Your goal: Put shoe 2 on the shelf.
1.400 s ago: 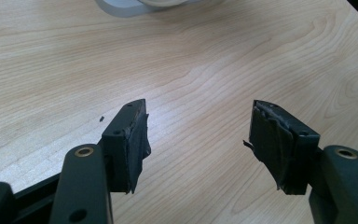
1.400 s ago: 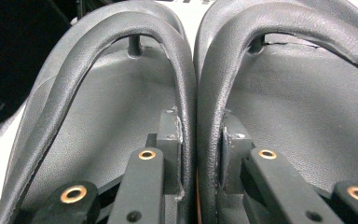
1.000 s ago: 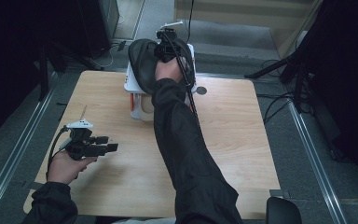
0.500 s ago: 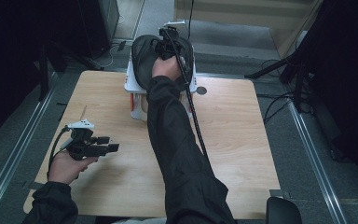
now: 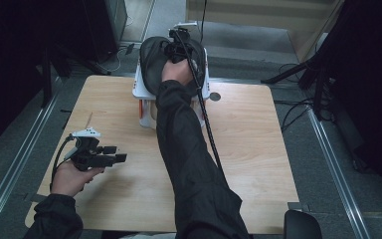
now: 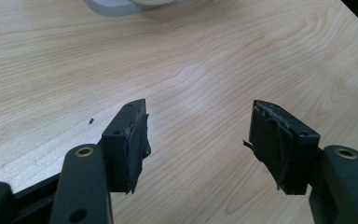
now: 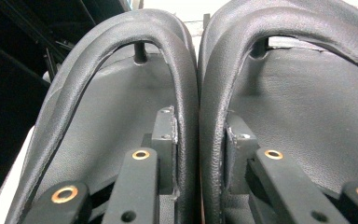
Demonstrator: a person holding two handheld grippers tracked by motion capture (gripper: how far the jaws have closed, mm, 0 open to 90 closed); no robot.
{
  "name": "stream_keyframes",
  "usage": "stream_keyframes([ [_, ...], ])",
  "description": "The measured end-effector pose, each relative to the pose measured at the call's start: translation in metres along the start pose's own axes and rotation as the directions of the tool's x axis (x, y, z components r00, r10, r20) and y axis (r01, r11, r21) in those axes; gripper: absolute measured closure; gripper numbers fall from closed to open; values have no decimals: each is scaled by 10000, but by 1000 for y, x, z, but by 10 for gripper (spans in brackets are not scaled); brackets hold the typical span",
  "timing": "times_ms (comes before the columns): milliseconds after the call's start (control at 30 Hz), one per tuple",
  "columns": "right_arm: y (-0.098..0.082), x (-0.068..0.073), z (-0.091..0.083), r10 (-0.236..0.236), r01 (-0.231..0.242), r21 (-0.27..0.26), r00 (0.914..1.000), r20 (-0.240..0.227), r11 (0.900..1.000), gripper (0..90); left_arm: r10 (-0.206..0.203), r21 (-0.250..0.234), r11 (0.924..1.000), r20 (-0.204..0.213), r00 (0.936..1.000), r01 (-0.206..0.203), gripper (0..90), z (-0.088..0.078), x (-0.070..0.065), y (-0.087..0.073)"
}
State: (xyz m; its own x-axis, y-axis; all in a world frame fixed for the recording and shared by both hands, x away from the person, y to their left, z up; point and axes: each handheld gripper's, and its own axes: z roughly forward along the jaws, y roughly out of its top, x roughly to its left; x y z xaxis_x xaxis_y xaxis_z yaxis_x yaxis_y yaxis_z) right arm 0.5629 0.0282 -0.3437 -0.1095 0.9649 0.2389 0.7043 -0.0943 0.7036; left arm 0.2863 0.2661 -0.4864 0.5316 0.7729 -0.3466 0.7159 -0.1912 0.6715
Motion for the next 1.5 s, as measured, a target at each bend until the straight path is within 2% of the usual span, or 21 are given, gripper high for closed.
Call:
stream_keyframes([
  [233,1,0,-1,65,-66,-42,9997,-228,10000,608,23,58,10000,-19,10000,-23,378,1,-1,0],
  [667,2,-2,-10,-103,100,-82,9994,-331,9999,579,27,51,10000,5,10000,-27,378,1,0,0],
  [933,4,-7,-20,-245,249,40,9975,-668,9997,565,5,93,10000,31,10000,-5,378,2,-1,1],
  [1267,2,-12,-32,-956,980,170,9896,-1073,9950,562,7,135,9999,-29,10000,-6,378,2,0,1],
  [1367,0,-15,-39,-1124,1142,71,9854,-1282,9934,562,23,144,9999,-4,10000,-23,378,3,-1,1],
  [1500,-3,-21,-47,-1582,1621,158,9770,-1428,9867,562,43,183,9998,30,10000,-44,378,4,-1,2],
])
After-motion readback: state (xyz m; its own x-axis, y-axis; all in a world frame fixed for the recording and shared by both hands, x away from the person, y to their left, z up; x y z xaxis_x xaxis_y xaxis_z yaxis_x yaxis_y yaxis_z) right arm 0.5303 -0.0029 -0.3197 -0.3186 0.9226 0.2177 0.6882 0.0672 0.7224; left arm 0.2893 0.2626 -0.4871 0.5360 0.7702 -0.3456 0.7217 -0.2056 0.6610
